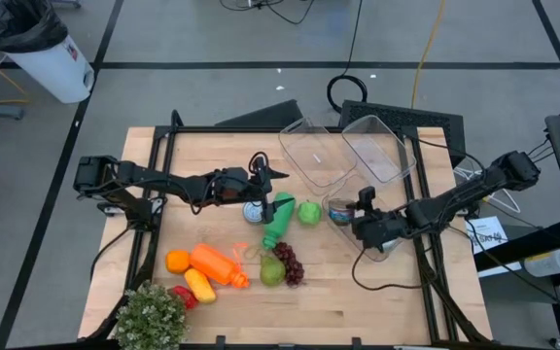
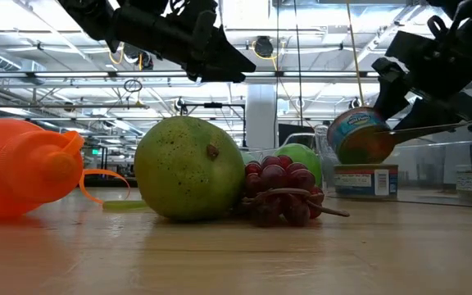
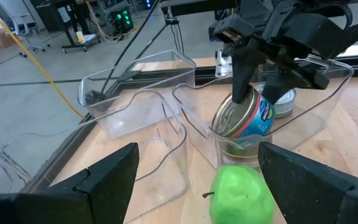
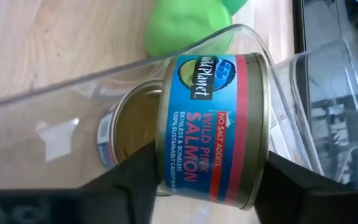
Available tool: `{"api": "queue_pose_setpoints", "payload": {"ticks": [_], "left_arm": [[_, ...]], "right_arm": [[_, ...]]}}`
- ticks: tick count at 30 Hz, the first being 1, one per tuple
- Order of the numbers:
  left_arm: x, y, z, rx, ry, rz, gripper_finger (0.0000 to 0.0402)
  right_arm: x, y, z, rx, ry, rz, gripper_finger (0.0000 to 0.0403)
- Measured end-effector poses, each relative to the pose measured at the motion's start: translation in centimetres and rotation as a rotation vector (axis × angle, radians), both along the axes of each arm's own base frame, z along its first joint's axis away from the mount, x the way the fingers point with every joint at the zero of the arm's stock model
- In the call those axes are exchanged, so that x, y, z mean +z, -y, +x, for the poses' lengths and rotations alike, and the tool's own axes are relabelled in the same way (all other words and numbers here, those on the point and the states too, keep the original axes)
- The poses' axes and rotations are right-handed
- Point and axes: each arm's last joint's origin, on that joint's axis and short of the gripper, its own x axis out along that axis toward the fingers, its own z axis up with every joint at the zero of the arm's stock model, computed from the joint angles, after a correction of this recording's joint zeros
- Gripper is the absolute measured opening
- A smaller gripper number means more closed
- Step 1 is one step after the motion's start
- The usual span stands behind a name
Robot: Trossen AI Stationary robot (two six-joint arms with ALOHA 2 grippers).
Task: Pick & Place Food Item
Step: Put the blue tuna can into the bottom transparent bin, then adjust the bottom transparent bin on the table
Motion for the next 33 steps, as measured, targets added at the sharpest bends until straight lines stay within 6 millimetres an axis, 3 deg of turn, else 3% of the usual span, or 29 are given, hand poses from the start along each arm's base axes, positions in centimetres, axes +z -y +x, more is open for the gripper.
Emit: {"api": "queue_pose_setpoints", "payload": {"ticks": [4, 7, 16, 28, 33], "left_arm": [[0.0, 0.0, 0.0, 0.0, 0.0, 0.0, 0.0335], [0.0, 0.0, 0.0, 0.0, -0.001, 0.0, 0.0335], [0.0, 0.0, 0.0, 0.0, 0.0, 0.0, 0.0335], [0.0, 0.0, 0.0, 0.0, -0.001, 0.0, 0.0335], [-0.3, 0.0, -0.1, 0.001, -0.035, -0.005, 0.0335]], "right_arm": [[0.0, 0.0, 0.0, -0.05, 0.034, 0.044, 0.0338], [0.0, -0.1, 0.0, -0.06, 0.04, 0.075, 0.0386], [0.2, -0.4, 0.3, -0.02, 0.057, 0.159, 0.0368], [0.7, -0.4, 0.8, -0.003, 0.122, 0.099, 0.0368], [2.1, -0.6, 0.5, -0.035, 0.217, 0.182, 0.0368]]}}
